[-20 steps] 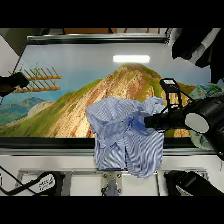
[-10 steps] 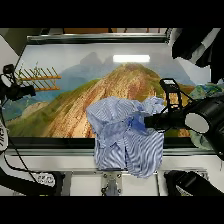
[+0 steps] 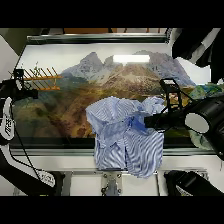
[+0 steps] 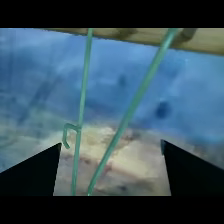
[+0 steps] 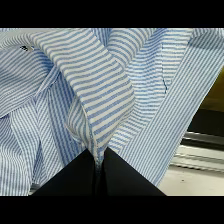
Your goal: Fold the clothes and pants, and hang the long-sleeved shirts on hangers.
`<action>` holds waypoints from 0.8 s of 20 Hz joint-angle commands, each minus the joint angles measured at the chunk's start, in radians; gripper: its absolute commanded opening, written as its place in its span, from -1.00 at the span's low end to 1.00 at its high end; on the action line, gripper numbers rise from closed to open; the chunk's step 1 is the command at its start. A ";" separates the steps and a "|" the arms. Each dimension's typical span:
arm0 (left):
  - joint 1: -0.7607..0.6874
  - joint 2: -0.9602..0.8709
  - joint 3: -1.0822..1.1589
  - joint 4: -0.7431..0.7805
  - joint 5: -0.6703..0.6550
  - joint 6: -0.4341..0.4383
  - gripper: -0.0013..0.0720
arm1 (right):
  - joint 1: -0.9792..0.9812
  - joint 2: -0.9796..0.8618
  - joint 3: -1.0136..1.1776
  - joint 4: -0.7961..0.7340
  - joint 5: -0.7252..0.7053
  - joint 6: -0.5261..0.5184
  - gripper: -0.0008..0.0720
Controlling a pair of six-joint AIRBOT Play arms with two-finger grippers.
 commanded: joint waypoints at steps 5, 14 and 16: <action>0.008 -0.104 0.116 0.016 -0.033 -0.004 1.00 | 0.001 0.001 0.000 0.000 0.000 0.000 -0.93; 0.019 -0.157 0.132 0.040 -0.050 -0.001 1.00 | 0.001 0.001 0.000 0.000 0.000 0.000 -0.93; 0.019 -0.157 0.132 0.040 -0.051 -0.002 1.00 | 0.001 0.001 0.000 0.000 0.000 0.000 -0.93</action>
